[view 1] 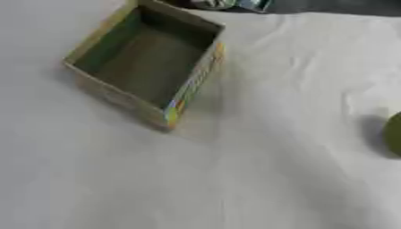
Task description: Pick up objects on the table and place them in the box.
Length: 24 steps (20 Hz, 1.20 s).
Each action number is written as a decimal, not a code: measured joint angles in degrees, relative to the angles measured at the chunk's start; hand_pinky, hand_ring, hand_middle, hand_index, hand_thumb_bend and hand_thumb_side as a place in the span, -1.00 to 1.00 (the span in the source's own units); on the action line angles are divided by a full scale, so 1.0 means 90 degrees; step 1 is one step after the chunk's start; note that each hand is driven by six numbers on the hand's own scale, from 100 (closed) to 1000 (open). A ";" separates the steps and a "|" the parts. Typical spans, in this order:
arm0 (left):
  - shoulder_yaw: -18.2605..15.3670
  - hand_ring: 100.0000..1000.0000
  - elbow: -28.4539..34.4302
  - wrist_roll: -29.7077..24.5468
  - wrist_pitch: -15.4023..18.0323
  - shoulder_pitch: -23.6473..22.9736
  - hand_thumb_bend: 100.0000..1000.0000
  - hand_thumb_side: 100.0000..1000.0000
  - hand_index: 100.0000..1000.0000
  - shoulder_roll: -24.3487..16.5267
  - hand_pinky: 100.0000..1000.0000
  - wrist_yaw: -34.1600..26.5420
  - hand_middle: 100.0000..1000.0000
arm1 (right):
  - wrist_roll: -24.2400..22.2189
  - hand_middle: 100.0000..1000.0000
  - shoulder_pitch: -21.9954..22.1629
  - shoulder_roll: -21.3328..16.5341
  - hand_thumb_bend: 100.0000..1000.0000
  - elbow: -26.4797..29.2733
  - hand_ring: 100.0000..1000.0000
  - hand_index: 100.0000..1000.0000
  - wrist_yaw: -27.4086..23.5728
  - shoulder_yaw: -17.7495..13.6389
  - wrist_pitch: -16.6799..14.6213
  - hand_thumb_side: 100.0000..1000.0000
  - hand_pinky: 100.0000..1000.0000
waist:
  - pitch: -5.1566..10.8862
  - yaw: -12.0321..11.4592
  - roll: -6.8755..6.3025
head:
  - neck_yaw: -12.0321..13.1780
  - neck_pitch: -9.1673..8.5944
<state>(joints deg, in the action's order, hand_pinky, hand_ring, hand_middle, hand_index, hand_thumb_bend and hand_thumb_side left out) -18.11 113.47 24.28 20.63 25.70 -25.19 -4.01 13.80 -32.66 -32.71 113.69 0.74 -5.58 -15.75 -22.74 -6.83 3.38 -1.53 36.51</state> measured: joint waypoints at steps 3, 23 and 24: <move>-0.0004 0.17 0.0000 0.0031 0.0001 -0.0050 -1.00 0.10 0.40 -0.0056 0.27 0.0022 0.04 | 0.0013 0.04 0.0271 -0.0449 -1.00 0.0000 0.44 0.49 0.0099 0.0007 -0.0013 -0.18 0.57 | 0.0027 0.0028 0.0021 | 0.0004 0.0028; -0.0261 0.18 0.0001 0.0313 0.0208 -0.0842 -1.00 0.07 0.40 -0.0317 0.27 0.0467 0.04 | 0.0105 0.51 0.2693 -0.2599 -1.00 0.0000 0.73 0.67 0.1997 -0.0203 -0.0222 -0.53 0.61 | 0.0018 0.0389 -0.0069 | 0.0332 0.0031; -0.0272 0.18 0.0001 0.0320 0.0211 -0.0846 -1.00 0.07 0.40 -0.0327 0.27 0.0482 0.04 | 0.0100 0.54 0.2803 -0.2622 -1.00 0.0000 0.76 0.68 0.2109 -0.0220 -0.0224 -0.57 0.62 | 0.0018 0.0407 -0.0077 | 0.0333 0.0034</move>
<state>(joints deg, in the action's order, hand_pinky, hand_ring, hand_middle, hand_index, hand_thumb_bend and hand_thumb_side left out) -20.56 113.47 27.16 22.53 18.09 -28.13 0.33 14.70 -7.44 -56.31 113.69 19.72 -7.56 -17.77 -22.57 -3.17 2.69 1.46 36.82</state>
